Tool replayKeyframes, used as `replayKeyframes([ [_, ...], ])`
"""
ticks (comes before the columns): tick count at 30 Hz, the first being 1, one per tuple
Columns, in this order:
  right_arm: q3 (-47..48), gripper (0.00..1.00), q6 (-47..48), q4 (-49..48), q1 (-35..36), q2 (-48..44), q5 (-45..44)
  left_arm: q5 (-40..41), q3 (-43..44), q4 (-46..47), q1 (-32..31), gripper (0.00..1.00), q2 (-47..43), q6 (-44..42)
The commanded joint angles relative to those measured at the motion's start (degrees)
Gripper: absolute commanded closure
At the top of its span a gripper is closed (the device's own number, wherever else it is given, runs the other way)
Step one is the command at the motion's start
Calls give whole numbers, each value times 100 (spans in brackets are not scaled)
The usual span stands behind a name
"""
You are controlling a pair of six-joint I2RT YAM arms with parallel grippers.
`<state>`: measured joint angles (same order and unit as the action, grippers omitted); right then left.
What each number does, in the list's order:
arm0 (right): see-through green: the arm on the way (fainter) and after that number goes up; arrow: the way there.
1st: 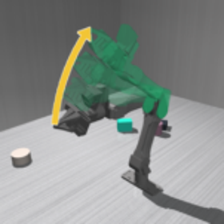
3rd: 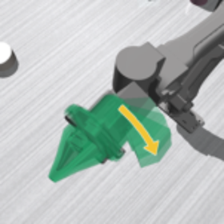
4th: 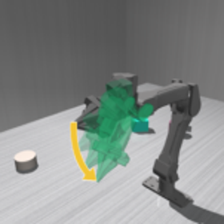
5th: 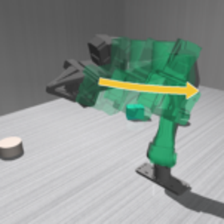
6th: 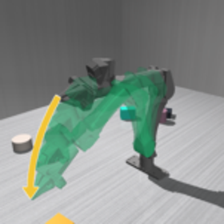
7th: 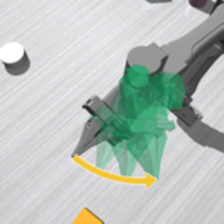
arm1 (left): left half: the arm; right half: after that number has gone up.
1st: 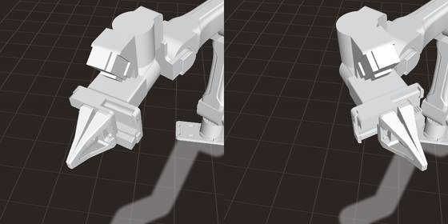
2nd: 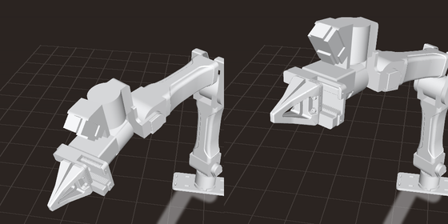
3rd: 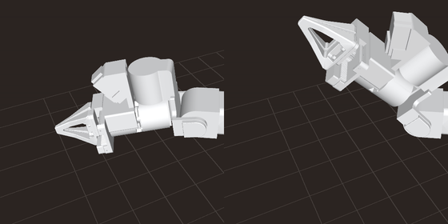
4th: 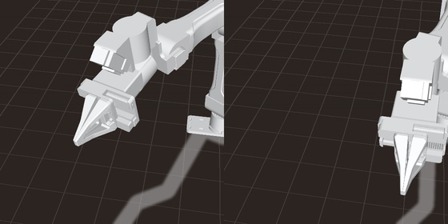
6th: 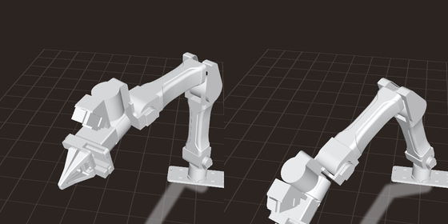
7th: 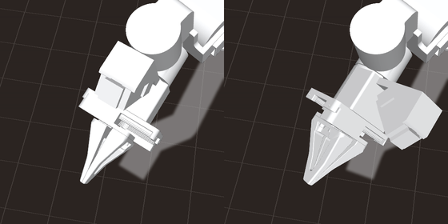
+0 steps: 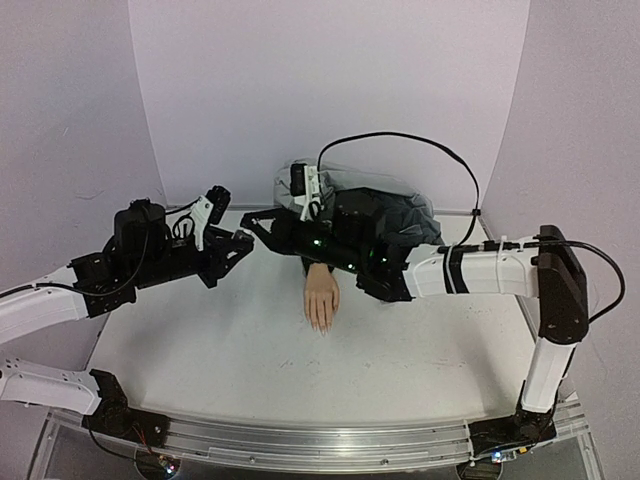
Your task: Paint the nails
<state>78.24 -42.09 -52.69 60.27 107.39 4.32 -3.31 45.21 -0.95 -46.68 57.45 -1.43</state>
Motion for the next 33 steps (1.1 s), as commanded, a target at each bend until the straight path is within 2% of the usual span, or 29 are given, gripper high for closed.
replayKeyframes([
  [1,-845,100,985,-3209,-418,-304,4766,-2296,137,674,-63,100,-178,45],
  [2,-1111,100,622,-4197,-489,-226,5262,-2838,83,858,-61,100,-205,85],
  [4,-879,100,-78,-4825,-602,121,6074,-3996,-105,1308,-61,100,-266,179],
  [6,-998,100,-700,-5543,-605,292,6118,-4694,-166,1526,-61,100,-223,358],
  [8,-1099,100,-900,-5845,-618,310,6068,-5012,-131,1536,-61,100,-100,375],
  [11,-1399,100,-792,-5824,-703,76,5720,-4616,-145,1537,-53,100,-29,293],
  [13,-1680,100,-856,-5782,-845,-105,5297,-3927,-247,1536,-49,100,-99,198],
  [14,-1825,87,-877,-5666,-925,-196,5045,-3422,-294,1536,-51,100,-150,160],
  [15,-1956,67,-865,-5387,-1008,-345,4734,-2906,-342,1536,-52,100,-215,153],
  [16,-2054,54,-787,-4966,-1062,-467,4412,-2367,-386,1532,-52,100,-264,-41],
  [19,-2008,26,-93,-2642,-1083,-905,3279,-731,-457,1443,-54,100,-411,-382],
  [20,-1941,21,55,-1940,-1079,-1021,2860,-392,-468,1395,-52,100,-448,-518],
  [22,-1788,15,77,-952,-1069,-1158,2162,95,-469,1328,-60,100,-521,-692],
  [25,-1550,12,-106,-392,-853,-1205,1686,594,-435,1250,-61,100,-586,-661],
  [29,-557,13,-131,602,-394,-910,1006,747,-404,1192,-61,100,-603,-624],
  [33,120,15,-360,1004,-24,-693,-29,802,-384,1154,-61,100,-638,-631],
])
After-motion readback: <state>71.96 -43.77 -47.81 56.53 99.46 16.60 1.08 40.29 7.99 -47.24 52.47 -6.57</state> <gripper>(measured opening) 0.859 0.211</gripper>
